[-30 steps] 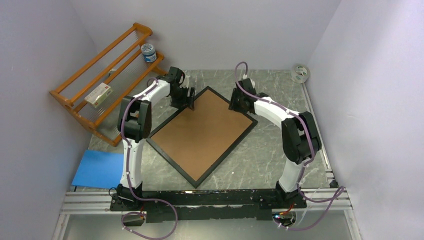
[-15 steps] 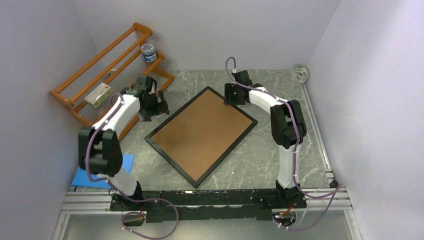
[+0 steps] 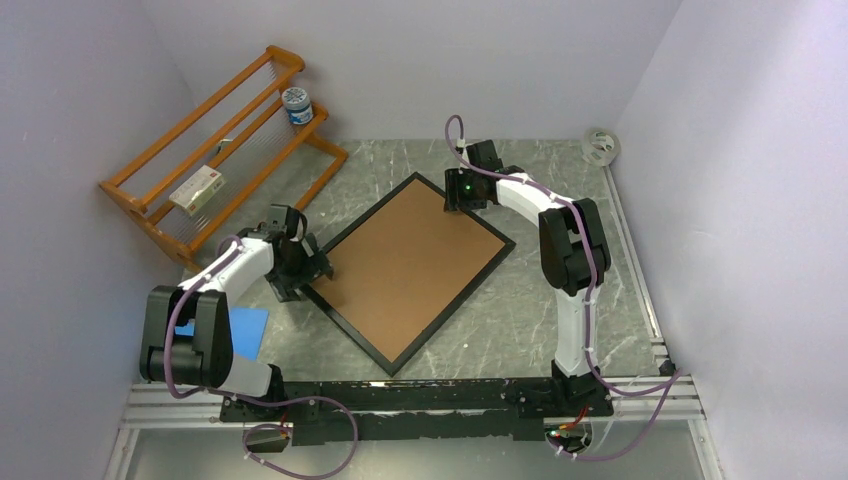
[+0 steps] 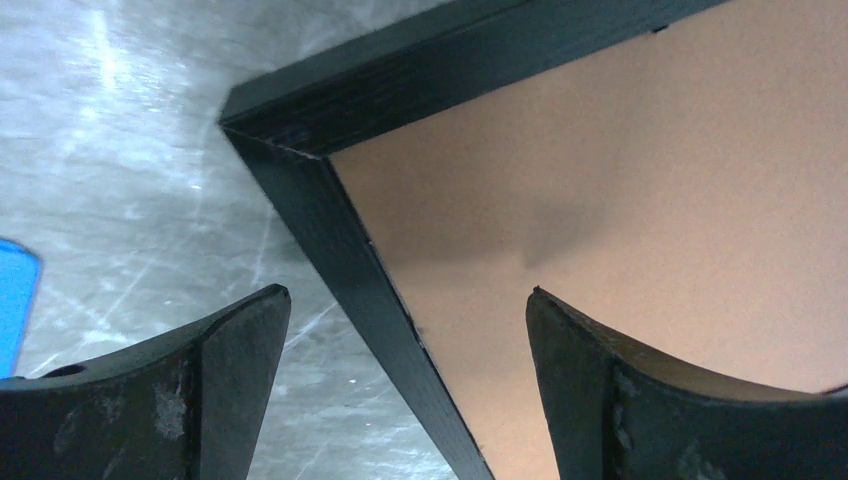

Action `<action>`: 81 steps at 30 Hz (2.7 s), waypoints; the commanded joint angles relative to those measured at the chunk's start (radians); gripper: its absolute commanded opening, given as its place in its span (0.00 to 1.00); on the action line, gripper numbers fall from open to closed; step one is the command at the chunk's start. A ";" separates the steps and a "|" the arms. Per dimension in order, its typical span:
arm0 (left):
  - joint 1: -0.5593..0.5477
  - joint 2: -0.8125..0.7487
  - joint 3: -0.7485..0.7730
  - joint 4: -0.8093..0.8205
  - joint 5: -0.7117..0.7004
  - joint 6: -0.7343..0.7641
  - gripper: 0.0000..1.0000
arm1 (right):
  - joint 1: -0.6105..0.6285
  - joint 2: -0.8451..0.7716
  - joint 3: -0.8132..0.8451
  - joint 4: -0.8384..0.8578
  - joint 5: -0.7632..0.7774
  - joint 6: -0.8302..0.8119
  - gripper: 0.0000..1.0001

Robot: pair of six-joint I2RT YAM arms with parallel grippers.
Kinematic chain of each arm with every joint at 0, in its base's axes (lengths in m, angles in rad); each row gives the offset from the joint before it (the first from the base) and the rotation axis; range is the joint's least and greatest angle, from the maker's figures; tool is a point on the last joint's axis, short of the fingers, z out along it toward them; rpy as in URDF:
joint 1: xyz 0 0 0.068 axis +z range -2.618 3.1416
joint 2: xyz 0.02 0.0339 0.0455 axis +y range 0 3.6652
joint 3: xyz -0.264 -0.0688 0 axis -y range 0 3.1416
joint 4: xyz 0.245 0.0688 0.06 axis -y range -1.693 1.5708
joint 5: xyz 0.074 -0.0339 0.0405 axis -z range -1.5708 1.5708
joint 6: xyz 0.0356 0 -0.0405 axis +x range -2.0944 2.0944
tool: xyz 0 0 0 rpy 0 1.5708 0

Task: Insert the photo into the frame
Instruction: Adjust the photo frame item on the photo frame, then adjust the photo frame at the center of the board.

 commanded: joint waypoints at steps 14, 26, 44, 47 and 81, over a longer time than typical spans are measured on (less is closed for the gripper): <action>0.050 0.040 -0.135 0.400 0.349 0.055 0.93 | -0.005 0.043 -0.019 -0.010 -0.210 -0.106 0.50; 0.057 0.209 0.010 0.348 0.425 0.135 0.93 | -0.007 -0.107 -0.225 0.027 -0.183 -0.072 0.46; 0.070 0.076 0.223 0.113 0.086 0.297 0.93 | -0.016 -0.550 -0.372 -0.028 0.257 0.357 0.56; 0.070 0.125 0.323 0.141 0.258 0.394 0.91 | -0.039 -0.613 -0.450 -0.080 0.274 0.458 0.59; -0.029 0.609 0.486 0.095 0.613 0.381 0.34 | -0.118 -0.444 -0.640 0.130 -0.026 0.520 0.46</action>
